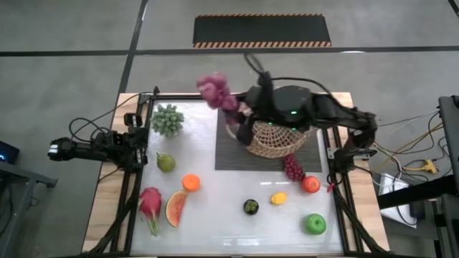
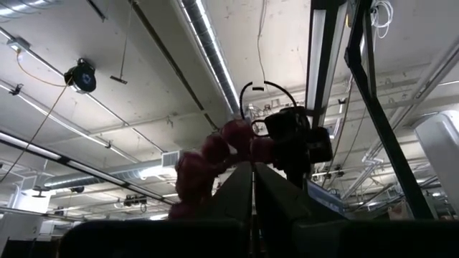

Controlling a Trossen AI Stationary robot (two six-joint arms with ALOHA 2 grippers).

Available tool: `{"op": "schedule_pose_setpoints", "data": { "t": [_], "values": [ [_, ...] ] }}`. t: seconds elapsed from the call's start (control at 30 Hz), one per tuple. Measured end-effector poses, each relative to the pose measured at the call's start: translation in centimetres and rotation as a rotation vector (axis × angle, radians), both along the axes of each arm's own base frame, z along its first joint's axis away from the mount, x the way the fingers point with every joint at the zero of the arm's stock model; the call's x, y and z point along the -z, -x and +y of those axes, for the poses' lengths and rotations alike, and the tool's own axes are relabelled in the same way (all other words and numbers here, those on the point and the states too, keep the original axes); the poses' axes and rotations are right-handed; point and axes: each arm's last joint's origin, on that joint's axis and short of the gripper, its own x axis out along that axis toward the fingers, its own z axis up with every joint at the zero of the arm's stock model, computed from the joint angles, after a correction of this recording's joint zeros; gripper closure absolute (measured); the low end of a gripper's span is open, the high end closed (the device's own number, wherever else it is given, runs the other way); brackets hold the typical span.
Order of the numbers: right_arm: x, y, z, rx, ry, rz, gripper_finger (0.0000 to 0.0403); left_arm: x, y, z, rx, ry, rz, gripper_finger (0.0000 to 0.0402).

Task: Build produce basket
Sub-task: Put the purple garlic into the brown basket

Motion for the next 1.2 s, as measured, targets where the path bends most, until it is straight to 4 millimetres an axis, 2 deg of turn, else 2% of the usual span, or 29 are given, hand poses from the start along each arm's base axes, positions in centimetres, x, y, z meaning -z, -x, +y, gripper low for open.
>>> {"op": "schedule_pose_setpoints", "data": {
  "t": [0.27,0.57,0.83,1.03,1.2],
  "values": [
    [-0.9,3.4,1.0,0.094,-0.02,0.024,0.0234,0.0,0.0,0.0,0.0,0.0,0.0,0.0402],
    [0.1,5.9,1.5,0.163,-0.124,0.146,0.0234,0.0,0.0,0.0,0.0,0.0,0.001,0.0402],
    [1.6,7.2,1.5,0.187,-0.23,0.296,0.0234,0.0,0.0,0.0,0.0,0.0,0.002,0.0402],
    [2.8,8.4,1.3,0.271,-0.312,0.414,0.0229,0.0,0.0,0.0,-0.002,0.002,0.002,0.0402],
    [3.5,7.8,1.5,0.269,-0.34,0.431,0.0228,0.0,0.0,0.0,-0.002,0.002,0.003,0.0402]
  ]
}}
